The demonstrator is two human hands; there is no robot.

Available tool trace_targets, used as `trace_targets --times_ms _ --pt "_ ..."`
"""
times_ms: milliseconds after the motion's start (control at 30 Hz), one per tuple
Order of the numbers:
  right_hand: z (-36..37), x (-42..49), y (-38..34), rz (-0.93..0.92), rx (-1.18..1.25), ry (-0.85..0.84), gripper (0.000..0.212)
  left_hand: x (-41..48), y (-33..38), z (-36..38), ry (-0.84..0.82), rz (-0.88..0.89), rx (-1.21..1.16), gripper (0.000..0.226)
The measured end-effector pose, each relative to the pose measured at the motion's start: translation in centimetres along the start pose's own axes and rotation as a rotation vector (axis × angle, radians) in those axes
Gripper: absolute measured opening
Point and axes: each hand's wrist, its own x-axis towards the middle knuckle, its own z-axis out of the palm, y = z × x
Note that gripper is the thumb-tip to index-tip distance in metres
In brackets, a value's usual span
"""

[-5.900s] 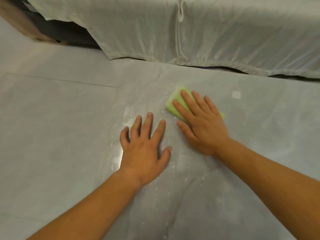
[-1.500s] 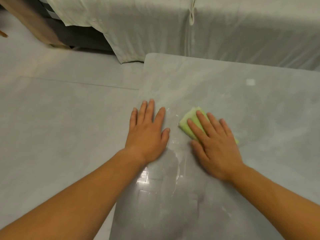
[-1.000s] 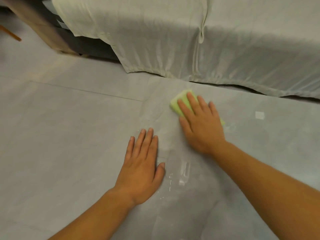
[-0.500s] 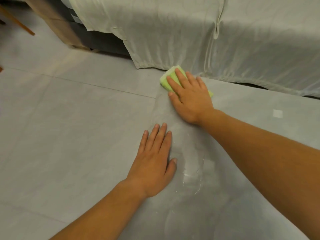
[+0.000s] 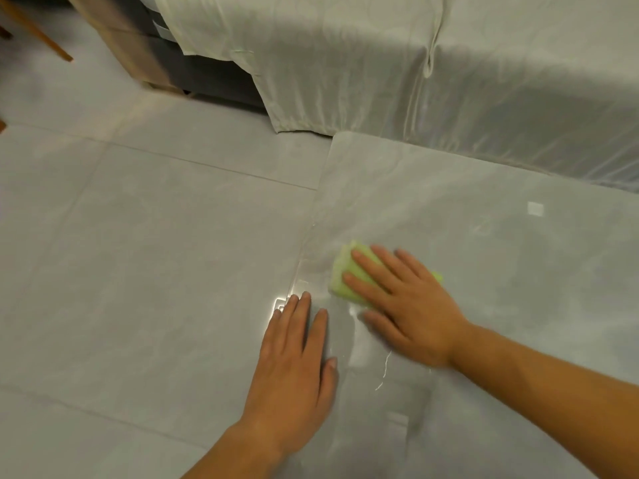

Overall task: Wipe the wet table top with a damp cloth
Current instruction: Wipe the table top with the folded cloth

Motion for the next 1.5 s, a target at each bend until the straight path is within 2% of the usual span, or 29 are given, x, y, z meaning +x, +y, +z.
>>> trace_targets --times_ms 67,100,233,267,300,400,500,600,733,833,867,933,1033,1067,1100,1167,1200,1233,1333,1400,1433,1500 --pt "0.1 -2.5 0.1 -0.057 -0.011 -0.034 0.054 -1.0 0.1 0.3 0.001 0.011 0.017 0.061" --pt "0.1 -2.7 0.8 -0.016 -0.028 -0.025 0.054 -1.5 0.2 0.6 -0.003 0.02 0.023 0.061" --pt "0.2 -1.3 0.7 0.466 0.029 0.107 0.058 -3.2 0.1 1.5 0.009 0.038 0.024 0.06" --pt "0.6 -1.7 -0.9 0.506 0.054 0.127 0.059 -3.5 0.1 1.5 0.011 0.034 0.02 0.06" --pt "1.1 -2.8 -3.0 0.475 0.062 0.131 0.058 -3.8 0.1 1.6 0.009 0.032 0.017 0.06" --pt "2.9 -8.8 -9.3 0.206 0.034 0.075 0.054 -5.0 0.3 1.8 -0.012 0.038 0.024 0.061" --pt "3.3 -11.3 -10.6 0.085 0.034 0.007 0.055 -5.5 0.3 2.1 -0.02 0.041 0.023 0.062" --pt "2.4 -6.8 -7.3 0.161 0.026 0.022 0.054 -5.3 0.4 1.8 0.011 0.031 0.024 0.062" --pt "0.0 5.2 -1.1 0.452 0.059 0.133 0.058 -4.9 -0.1 1.8 0.08 0.033 -0.011 0.055" --pt "-0.9 10.3 -0.2 0.504 0.078 0.135 0.058 -4.8 -0.6 1.9 0.094 0.043 -0.02 0.05" --pt "-0.7 10.0 -0.7 0.456 0.055 0.132 0.058 -4.8 -0.6 1.8 0.088 0.051 -0.022 0.05" --pt "0.0 7.0 -2.5 0.245 -0.005 0.107 0.058 -4.9 -0.7 1.6 0.081 0.061 -0.026 0.051" --pt "0.5 2.4 -3.0 -0.047 -0.061 -0.037 0.056 -5.1 -0.6 1.5 0.06 0.052 -0.016 0.052" --pt "0.3 2.5 -2.1 -0.044 -0.071 -0.034 0.056 -5.2 -0.6 1.5 0.058 0.05 -0.013 0.053" --pt "0.1 3.2 -1.3 0.04 -0.064 -0.002 0.057 -5.2 -0.5 1.6 0.056 0.052 -0.012 0.053" --pt "-0.2 4.9 -1.2 0.319 0.023 0.061 0.059 -5.3 -0.6 1.7 0.066 0.059 -0.019 0.054" --pt "0.0 5.1 -2.3 0.401 0.057 0.081 0.061 -5.5 -0.7 1.6 0.074 0.059 -0.032 0.054" --pt "0.6 4.5 -3.8 0.404 0.049 0.104 0.06 -5.8 -0.7 1.5 0.077 0.057 -0.048 0.055" --pt "2.5 -2.1 -9.2 0.117 0.005 0.043 0.055 -7.8 -0.6 1.3 0.084 0.013 -0.075 0.05" --pt "2.9 -6.2 -9.7 0.036 -0.002 -0.011 0.052 -9.7 -0.5 1.5 0.088 0.019 -0.074 0.048" --pt "3.0 -7.2 -9.1 0.071 -0.004 -0.002 0.052 -10.8 -0.4 1.8 0.088 0.045 -0.061 0.048" --pt "2.8 -7.6 -8.5 0.289 0.017 0.053 0.053 -12.5 -0.4 2.3 0.096 0.093 -0.034 0.05"
